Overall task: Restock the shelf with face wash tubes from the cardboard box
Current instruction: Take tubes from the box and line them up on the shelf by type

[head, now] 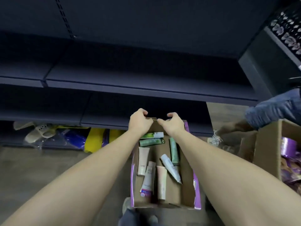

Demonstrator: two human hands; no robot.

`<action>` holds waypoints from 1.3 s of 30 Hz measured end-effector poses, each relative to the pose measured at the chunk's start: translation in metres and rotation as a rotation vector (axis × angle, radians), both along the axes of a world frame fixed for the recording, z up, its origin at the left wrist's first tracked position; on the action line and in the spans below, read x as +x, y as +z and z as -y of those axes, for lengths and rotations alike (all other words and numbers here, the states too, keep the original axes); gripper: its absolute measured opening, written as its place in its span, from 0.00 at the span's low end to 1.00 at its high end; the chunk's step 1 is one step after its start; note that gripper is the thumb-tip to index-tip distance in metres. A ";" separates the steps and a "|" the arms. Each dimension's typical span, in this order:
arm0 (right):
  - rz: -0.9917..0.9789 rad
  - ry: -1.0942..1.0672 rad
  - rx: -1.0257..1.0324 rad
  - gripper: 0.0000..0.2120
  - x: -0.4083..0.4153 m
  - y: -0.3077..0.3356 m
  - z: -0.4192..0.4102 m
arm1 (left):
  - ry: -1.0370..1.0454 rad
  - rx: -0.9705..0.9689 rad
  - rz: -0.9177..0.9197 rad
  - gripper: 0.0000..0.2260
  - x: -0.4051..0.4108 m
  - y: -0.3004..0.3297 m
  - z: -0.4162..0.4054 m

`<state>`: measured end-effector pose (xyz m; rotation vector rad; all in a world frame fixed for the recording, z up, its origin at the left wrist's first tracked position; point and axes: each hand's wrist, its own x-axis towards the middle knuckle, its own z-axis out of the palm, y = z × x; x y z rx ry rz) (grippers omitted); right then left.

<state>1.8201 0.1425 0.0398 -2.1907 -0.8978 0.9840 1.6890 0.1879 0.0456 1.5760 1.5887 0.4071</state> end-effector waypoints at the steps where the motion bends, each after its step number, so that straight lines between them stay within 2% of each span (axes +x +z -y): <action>1: -0.007 0.003 -0.024 0.27 0.002 -0.012 0.001 | -0.008 -0.028 -0.013 0.16 0.004 -0.012 0.001; 8: -0.078 0.002 -0.227 0.28 0.021 -0.105 0.020 | -0.029 -0.170 -0.152 0.22 0.021 -0.102 0.015; 11: -0.092 0.011 -0.297 0.25 0.029 -0.139 0.024 | -0.017 -0.211 -0.229 0.22 0.026 -0.136 0.023; 15: -0.098 0.020 -0.396 0.25 0.037 -0.187 0.038 | -0.028 -0.294 -0.371 0.21 0.031 -0.180 0.041; 21: -0.076 0.053 -0.484 0.23 0.050 -0.243 0.064 | -0.008 -0.465 -0.477 0.21 0.036 -0.240 0.062; 25: -0.044 0.097 -0.509 0.22 0.051 -0.269 0.073 | 0.001 -0.510 -0.591 0.21 0.042 -0.266 0.066; 31: 0.083 0.149 -0.485 0.24 0.047 -0.289 0.072 | -0.053 -0.475 -0.752 0.21 0.051 -0.291 0.066; 34: 0.121 0.212 -0.480 0.18 0.045 -0.296 0.071 | -0.084 -0.400 -0.816 0.18 0.050 -0.299 0.067; 37: 0.125 0.231 -0.477 0.19 0.044 -0.297 0.068 | -0.169 -0.341 -0.883 0.17 0.047 -0.302 0.072; 39: 0.115 0.209 -0.484 0.19 0.047 -0.296 0.068 | -0.213 -0.212 -0.953 0.16 0.046 -0.305 0.076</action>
